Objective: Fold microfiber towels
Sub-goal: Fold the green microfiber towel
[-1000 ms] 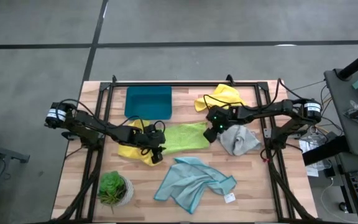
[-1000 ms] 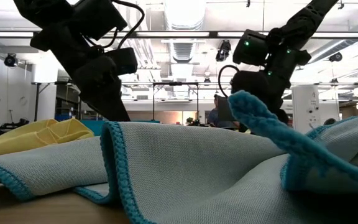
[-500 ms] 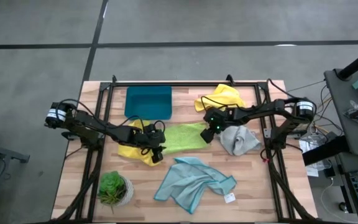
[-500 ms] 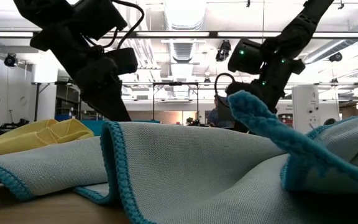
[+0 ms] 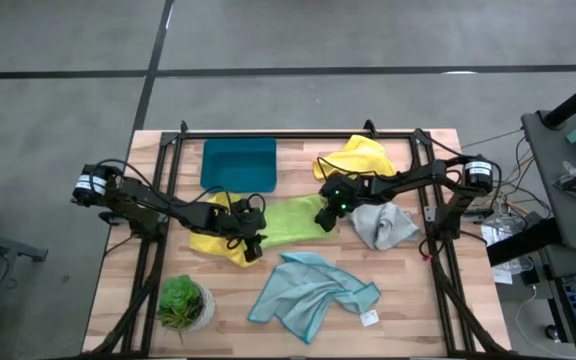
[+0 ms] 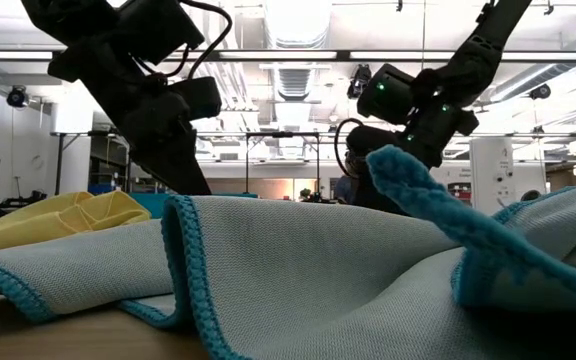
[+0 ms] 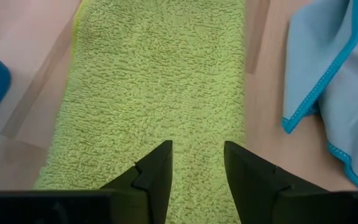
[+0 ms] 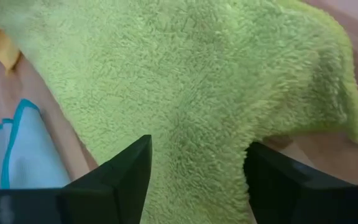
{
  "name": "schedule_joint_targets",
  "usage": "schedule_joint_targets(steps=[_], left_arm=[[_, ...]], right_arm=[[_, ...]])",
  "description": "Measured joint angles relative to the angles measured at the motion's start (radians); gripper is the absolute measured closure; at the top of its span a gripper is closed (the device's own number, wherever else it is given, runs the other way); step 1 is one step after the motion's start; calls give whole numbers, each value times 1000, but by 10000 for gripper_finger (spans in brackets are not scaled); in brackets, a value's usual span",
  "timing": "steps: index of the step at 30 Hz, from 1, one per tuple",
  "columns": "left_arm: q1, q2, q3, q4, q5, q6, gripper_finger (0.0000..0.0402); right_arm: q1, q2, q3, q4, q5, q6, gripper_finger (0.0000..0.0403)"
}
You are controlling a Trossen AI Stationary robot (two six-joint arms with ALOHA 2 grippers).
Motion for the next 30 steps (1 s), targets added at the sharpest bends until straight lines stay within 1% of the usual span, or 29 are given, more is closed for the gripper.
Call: schedule_joint_targets(steps=[13,15,20,23,25,30], left_arm=[[0,0,-4,0,-7,1,272],[0,0,-6,0,-7,1,272],[0,0,-9,0,-7,1,272],[0,0,-11,0,-7,1,272],[0,0,-12,-1,-7,2,272],[0,0,-12,1,-41,0,272]], right_arm=[[0,-34,-6,0,30,13,199],[0,-35,-8,2,39,13,221],[0,-35,-10,3,42,-1,325],[0,-37,-10,1,41,-15,378],[0,-38,-10,1,41,-28,388],[-7,-50,-10,-20,33,-45,390]])
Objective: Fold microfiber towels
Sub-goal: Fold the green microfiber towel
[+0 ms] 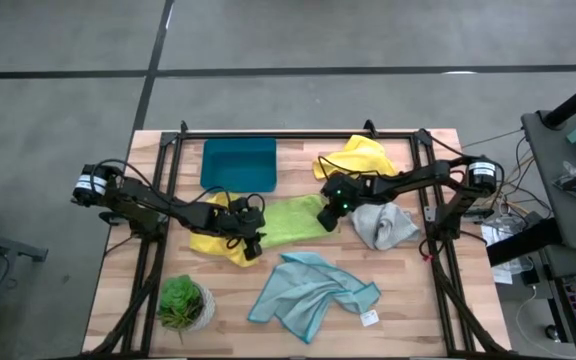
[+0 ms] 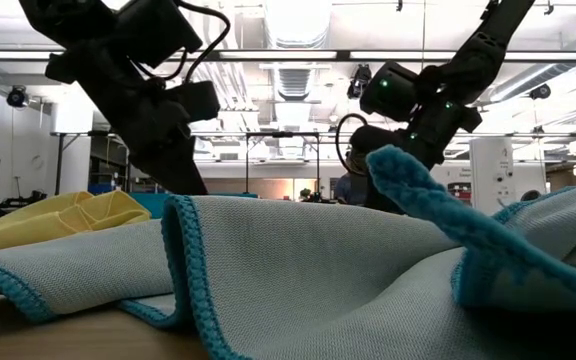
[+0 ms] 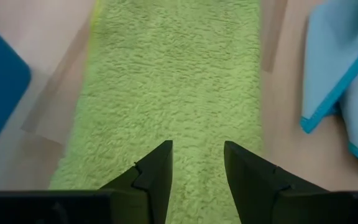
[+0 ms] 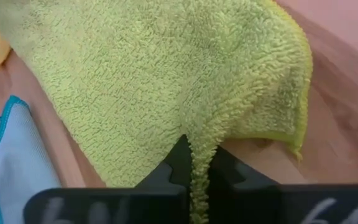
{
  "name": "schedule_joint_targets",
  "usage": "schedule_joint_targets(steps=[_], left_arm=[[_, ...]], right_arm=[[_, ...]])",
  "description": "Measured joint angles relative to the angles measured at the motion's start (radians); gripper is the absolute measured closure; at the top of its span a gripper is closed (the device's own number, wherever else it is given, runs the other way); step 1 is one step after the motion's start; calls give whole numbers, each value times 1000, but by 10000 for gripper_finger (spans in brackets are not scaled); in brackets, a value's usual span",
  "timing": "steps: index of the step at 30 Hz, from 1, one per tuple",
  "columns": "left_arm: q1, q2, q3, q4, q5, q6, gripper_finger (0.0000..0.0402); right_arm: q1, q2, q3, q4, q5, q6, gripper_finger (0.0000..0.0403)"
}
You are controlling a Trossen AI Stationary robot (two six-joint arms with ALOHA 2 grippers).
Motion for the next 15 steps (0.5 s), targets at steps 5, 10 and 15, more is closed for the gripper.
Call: schedule_joint_targets(steps=[5,10,15], left_arm=[[0,0,0,20,-22,5,272],[1,0,-1,28,-48,20,272],[1,1,-5,33,-49,20,272]], right_arm=[[-30,-50,23,-155,0,-52,390],[-72,-112,68,-324,11,-110,390],[-101,-156,143,-517,56,-163,390]])
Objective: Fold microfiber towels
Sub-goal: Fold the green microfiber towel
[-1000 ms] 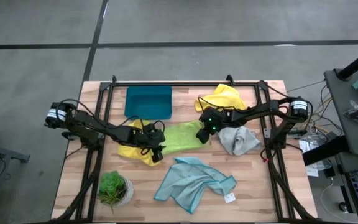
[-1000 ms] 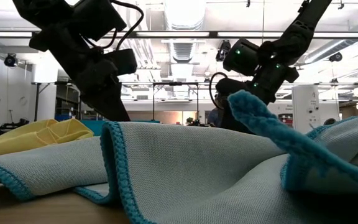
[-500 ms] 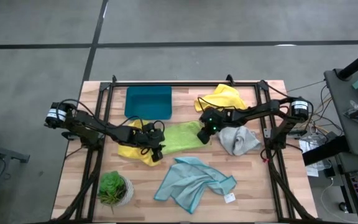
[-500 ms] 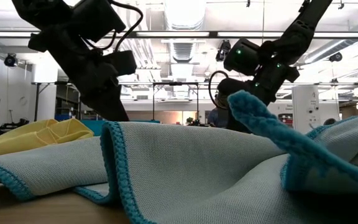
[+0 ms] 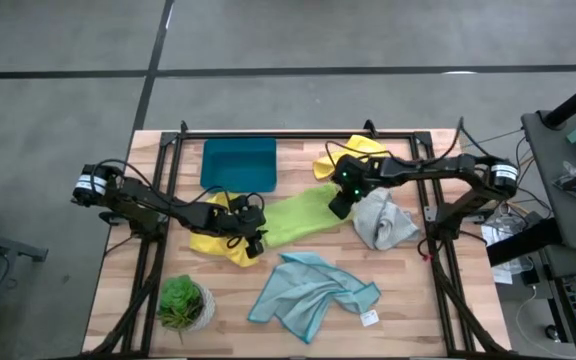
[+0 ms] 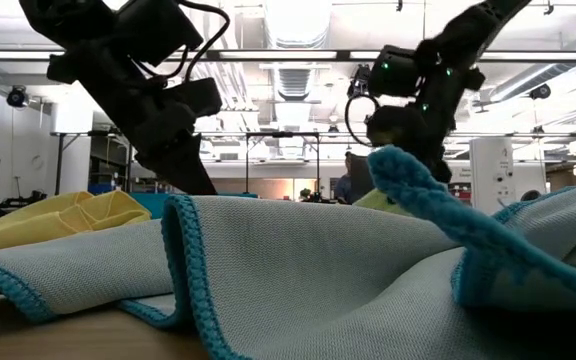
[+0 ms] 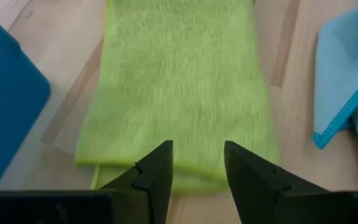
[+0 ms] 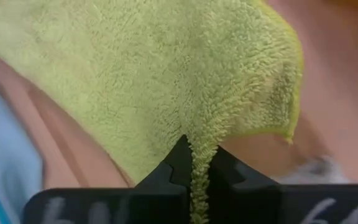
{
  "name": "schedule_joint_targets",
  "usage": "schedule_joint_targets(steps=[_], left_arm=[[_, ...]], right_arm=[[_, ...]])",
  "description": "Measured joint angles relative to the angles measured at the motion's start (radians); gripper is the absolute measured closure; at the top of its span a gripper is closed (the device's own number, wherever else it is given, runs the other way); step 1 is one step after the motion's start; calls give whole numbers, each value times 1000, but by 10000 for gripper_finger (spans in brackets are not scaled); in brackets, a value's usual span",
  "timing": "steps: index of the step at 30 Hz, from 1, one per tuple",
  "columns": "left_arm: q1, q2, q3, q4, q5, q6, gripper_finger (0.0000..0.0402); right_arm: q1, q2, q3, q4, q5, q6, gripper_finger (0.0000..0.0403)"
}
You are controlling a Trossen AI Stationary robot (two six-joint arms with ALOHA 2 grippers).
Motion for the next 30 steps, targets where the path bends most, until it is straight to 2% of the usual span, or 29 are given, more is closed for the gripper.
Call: schedule_joint_targets(steps=[5,9,17,30], left_arm=[[0,0,-25,27,0,-1,272],[0,1,-47,91,0,-1,272],[0,16,-48,126,-2,0,272],[1,207,-48,290,-25,6,272]], right_arm=[[0,-2,109,-203,136,-45,390],[5,-1,157,-221,155,-36,390],[45,0,176,-204,154,11,391],[140,33,152,-45,127,88,391]])
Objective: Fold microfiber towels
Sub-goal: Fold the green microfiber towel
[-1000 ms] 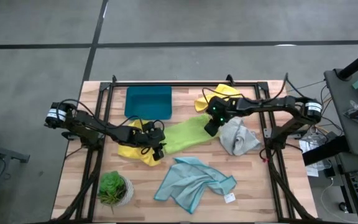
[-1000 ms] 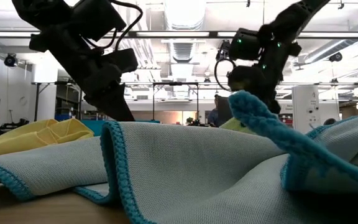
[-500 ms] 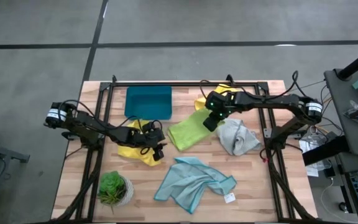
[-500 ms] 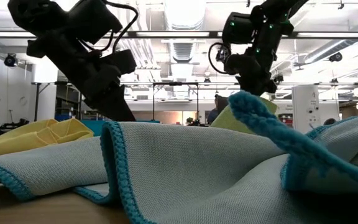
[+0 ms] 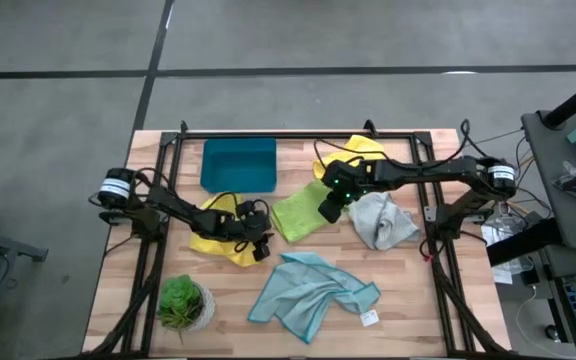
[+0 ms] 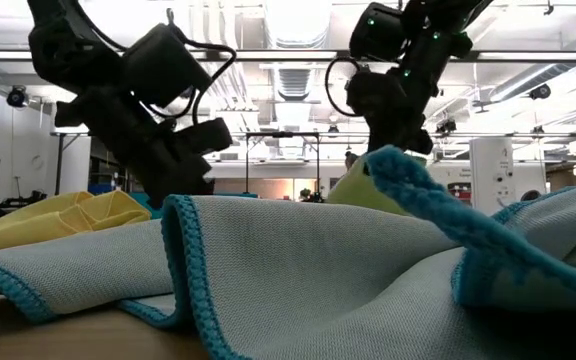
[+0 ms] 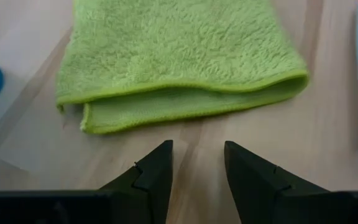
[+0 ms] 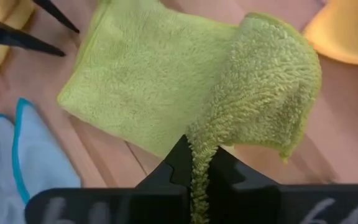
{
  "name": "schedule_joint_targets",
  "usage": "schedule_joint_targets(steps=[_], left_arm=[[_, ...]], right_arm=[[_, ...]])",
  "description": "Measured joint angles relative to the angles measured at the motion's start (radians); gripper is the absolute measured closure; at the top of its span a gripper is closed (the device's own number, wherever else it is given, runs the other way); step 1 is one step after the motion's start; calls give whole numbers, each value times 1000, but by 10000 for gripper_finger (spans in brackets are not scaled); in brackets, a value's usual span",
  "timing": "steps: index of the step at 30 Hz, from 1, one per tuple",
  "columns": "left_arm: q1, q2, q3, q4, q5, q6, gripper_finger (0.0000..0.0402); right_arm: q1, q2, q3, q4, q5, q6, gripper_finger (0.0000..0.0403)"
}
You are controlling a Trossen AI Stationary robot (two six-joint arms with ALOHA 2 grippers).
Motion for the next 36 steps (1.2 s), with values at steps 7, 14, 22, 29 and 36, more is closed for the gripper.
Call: schedule_joint_targets(steps=[7,14,22,29,36], left_arm=[[0,9,1,11,-4,0,272],[0,9,1,11,-1,0,272],[0,9,1,9,1,1,272],[0,8,1,8,2,3,272],[0,8,1,8,2,2,272]], right_arm=[[22,120,38,94,-1,5,391],[38,224,121,98,-25,-4,391],[60,302,212,98,-27,-13,390],[75,365,272,99,-27,-2,390],[86,414,296,140,-26,-7,390]])
